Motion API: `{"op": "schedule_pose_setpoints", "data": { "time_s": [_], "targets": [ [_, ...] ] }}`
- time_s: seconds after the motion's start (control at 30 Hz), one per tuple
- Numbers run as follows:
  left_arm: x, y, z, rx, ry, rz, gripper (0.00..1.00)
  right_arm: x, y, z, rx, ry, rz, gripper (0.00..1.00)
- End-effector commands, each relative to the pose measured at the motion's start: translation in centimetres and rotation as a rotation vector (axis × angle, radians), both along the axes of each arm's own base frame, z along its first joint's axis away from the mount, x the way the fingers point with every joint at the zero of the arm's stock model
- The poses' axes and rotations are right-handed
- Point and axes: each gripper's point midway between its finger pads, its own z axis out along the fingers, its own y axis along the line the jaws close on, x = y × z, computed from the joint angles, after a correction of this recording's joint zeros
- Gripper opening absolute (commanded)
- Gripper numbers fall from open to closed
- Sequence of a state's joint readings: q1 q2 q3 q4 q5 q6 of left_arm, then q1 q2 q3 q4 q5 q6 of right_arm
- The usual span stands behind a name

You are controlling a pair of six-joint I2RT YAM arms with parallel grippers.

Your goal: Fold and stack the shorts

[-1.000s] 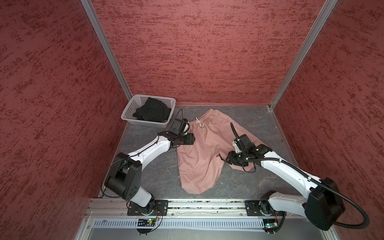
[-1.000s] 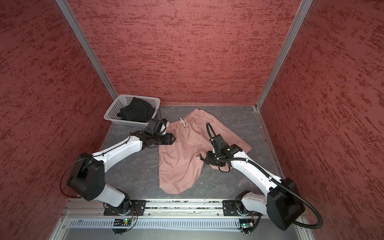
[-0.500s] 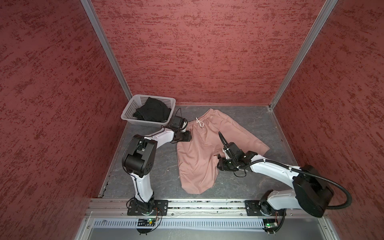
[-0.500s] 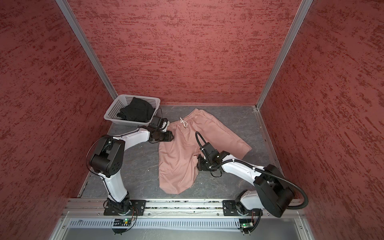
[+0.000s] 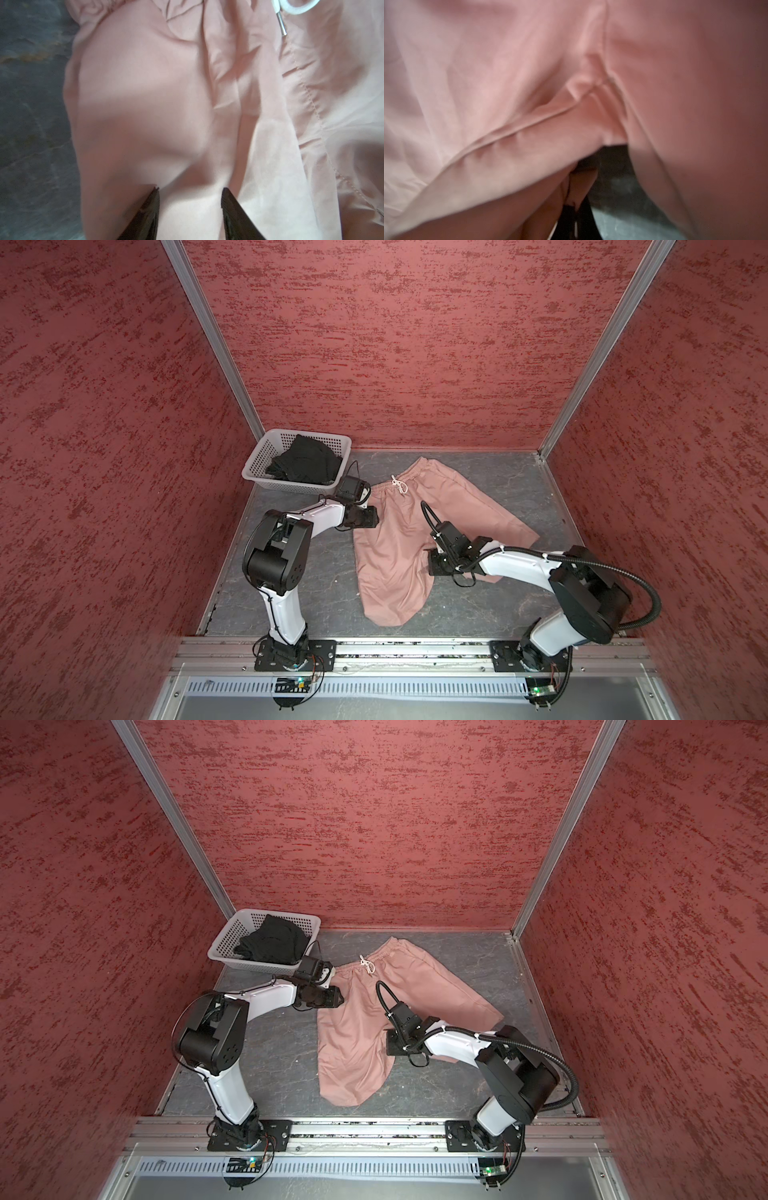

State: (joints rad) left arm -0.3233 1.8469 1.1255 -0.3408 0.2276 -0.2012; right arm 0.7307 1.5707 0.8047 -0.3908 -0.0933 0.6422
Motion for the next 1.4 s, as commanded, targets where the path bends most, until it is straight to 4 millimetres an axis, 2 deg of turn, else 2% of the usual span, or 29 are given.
{"op": "schedule_pose_setpoints", "data": {
  "time_s": [0.0, 0.17, 0.23, 0.3, 0.37, 0.4, 0.47, 0.53, 0.6, 0.7, 0.87, 0.93, 1.03, 1.2, 1.3, 1.37],
  "targets": [
    [0.6, 0.7, 1.5, 0.009, -0.036, 0.001, 0.49, -1.4, -1.6, 1.8, -0.091, 0.077, -0.012, 0.0],
    [0.7, 1.3, 2.2, 0.066, -0.024, 0.002, 0.49, -6.7, -4.6, 3.4, -0.157, 0.298, -0.093, 0.0],
    [0.9, 1.2, 2.7, 0.07, -0.033, 0.001, 0.49, -8.0, -5.9, 4.1, -0.166, 0.315, -0.14, 0.07],
    [1.4, 1.0, 3.1, 0.069, -0.042, -0.003, 0.49, -8.6, -7.1, 4.2, -0.191, 0.317, -0.172, 0.18],
    [1.9, 0.8, 3.3, 0.07, -0.046, -0.008, 0.49, -8.5, -7.2, 4.6, -0.181, 0.31, -0.177, 0.32],
    [2.2, 0.6, 3.5, 0.068, -0.05, -0.014, 0.49, -8.0, -6.9, 5.1, -0.172, 0.292, -0.174, 0.43],
    [2.8, 0.1, 4.1, 0.063, -0.063, -0.031, 0.5, -6.7, -5.9, 6.5, -0.134, 0.242, -0.155, 0.49],
    [3.2, -0.2, 4.8, 0.059, -0.079, -0.044, 0.51, -4.4, -5.2, 8.6, -0.097, 0.143, -0.151, 0.52],
    [3.5, -0.6, 5.7, 0.044, -0.109, -0.058, 0.53, -1.9, -4.9, 9.8, -0.049, 0.056, -0.163, 0.52],
    [3.9, -1.1, 6.7, 0.015, -0.151, -0.065, 0.54, 3.2, -6.6, 9.8, -0.022, -0.079, -0.224, 0.51],
    [4.3, -1.5, 5.9, 0.0, -0.146, -0.084, 0.54, 10.7, -11.8, 8.1, -0.016, -0.219, -0.357, 0.49],
    [4.3, -1.2, 5.4, 0.006, -0.134, -0.073, 0.54, 13.0, -13.6, 6.0, -0.064, -0.195, -0.367, 0.5],
    [4.1, -0.5, 5.1, 0.014, -0.126, -0.059, 0.52, 15.9, -14.8, 4.7, -0.057, -0.189, -0.376, 0.53],
    [3.3, 0.6, 4.0, 0.059, -0.099, -0.047, 0.5, 19.7, -16.8, 2.4, -0.036, -0.186, -0.423, 0.52],
    [1.9, 0.5, 2.8, 0.051, -0.043, -0.059, 0.42, 21.8, -16.9, 1.2, -0.021, -0.183, -0.423, 0.52],
    [0.6, 0.6, 2.0, 0.042, -0.005, -0.049, 0.41, 23.3, -16.5, 0.3, 0.002, -0.172, -0.419, 0.52]
  ]
}}
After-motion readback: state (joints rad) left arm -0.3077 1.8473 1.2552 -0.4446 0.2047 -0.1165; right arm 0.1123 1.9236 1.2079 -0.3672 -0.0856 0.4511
